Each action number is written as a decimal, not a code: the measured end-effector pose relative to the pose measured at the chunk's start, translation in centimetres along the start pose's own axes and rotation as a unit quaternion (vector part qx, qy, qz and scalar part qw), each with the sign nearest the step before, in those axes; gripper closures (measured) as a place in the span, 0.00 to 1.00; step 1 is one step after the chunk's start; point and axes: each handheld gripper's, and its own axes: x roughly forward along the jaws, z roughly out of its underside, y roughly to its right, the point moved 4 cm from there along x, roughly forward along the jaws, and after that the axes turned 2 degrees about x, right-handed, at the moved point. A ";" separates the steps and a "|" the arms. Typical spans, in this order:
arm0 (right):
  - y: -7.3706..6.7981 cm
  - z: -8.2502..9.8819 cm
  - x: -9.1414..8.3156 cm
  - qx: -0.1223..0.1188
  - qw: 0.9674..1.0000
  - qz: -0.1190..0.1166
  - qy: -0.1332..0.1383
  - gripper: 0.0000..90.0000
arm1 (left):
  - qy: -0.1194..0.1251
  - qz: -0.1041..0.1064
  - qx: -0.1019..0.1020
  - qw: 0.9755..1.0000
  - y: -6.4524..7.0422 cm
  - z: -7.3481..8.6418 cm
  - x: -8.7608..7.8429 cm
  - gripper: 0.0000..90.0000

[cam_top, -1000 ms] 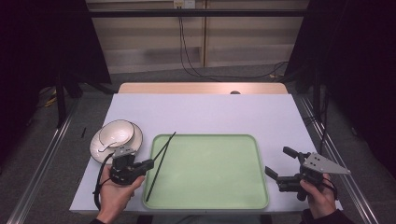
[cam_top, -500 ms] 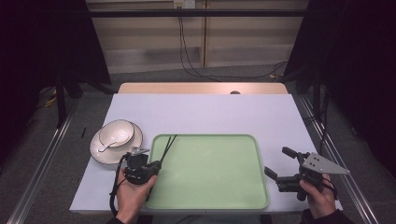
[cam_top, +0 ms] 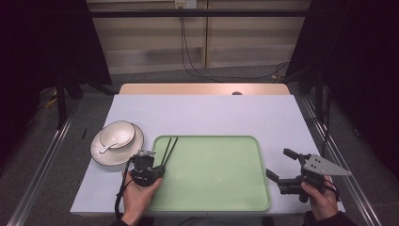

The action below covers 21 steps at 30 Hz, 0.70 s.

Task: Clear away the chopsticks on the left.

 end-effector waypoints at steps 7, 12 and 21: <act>0.0 0.0 0.0 -0.003 1.000 -0.003 -0.002 0.02 | 0.005 0.000 0.003 1.000 0.1 0.0 0.1 0.95; 0.0 0.0 0.0 -0.002 1.000 -0.004 -0.002 0.02 | -0.002 0.008 0.022 1.000 0.0 0.1 0.0 0.94; -0.1 0.0 0.0 -0.003 1.000 -0.006 -0.003 0.02 | 0.005 0.037 0.037 0.999 0.3 0.0 -0.1 0.91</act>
